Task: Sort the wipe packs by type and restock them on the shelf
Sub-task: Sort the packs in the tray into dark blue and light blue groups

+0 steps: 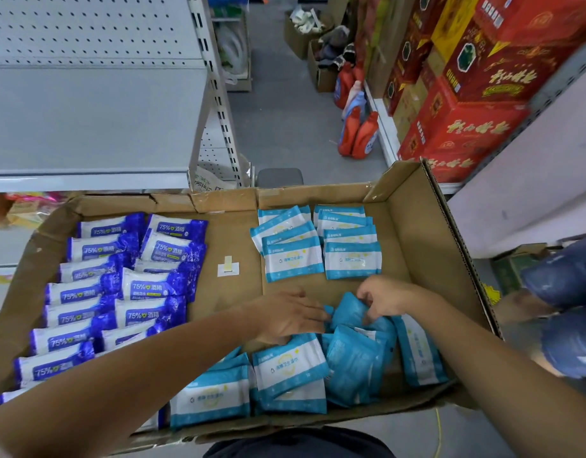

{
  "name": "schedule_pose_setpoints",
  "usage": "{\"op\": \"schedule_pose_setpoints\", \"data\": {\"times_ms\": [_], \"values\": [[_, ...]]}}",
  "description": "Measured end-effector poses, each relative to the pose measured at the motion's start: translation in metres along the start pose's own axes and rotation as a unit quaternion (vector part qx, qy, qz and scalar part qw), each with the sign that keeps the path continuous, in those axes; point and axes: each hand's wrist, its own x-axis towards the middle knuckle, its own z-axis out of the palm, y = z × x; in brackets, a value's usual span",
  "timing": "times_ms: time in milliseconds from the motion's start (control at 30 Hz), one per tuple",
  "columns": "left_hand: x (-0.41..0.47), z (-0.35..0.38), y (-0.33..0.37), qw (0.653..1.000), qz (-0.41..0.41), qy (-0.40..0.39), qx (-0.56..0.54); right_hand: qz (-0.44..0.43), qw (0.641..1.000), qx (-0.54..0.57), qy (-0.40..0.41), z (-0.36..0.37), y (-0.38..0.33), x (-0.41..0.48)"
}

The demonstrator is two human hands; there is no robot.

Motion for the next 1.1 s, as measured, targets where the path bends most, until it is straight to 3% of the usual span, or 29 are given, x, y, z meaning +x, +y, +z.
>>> {"op": "schedule_pose_setpoints", "data": {"times_ms": [100,200,400,567,667,833,967,1100], "values": [[0.001,-0.011,-0.003,0.999,0.015,-0.039,0.018,-0.010,1.000,0.017,0.008,-0.013,0.004,-0.010],[-0.006,-0.017,-0.006,0.999,0.006,-0.019,0.032,0.008,0.998,0.055,0.017,-0.032,0.000,-0.019],[-0.017,-0.019,-0.011,0.998,-0.055,0.029,-0.008,0.031,0.993,0.111,-0.037,-0.067,-0.019,-0.033],[-0.017,-0.018,-0.006,0.985,-0.142,0.031,-0.090,0.003,0.998,0.064,0.028,-0.060,-0.016,-0.027],[-0.018,-0.019,-0.008,0.984,-0.144,0.003,-0.102,-0.008,0.995,0.057,0.084,-0.048,-0.001,-0.017],[-0.020,-0.026,-0.011,0.979,-0.142,-0.021,-0.142,-0.023,0.994,0.017,0.105,-0.043,0.013,-0.006],[-0.009,-0.037,-0.026,0.930,-0.277,0.049,-0.236,-0.020,0.989,-0.002,0.147,-0.050,0.012,0.004],[0.003,-0.039,-0.051,0.892,-0.366,0.095,-0.247,-0.008,0.982,-0.023,0.188,-0.051,0.008,0.015]]}}
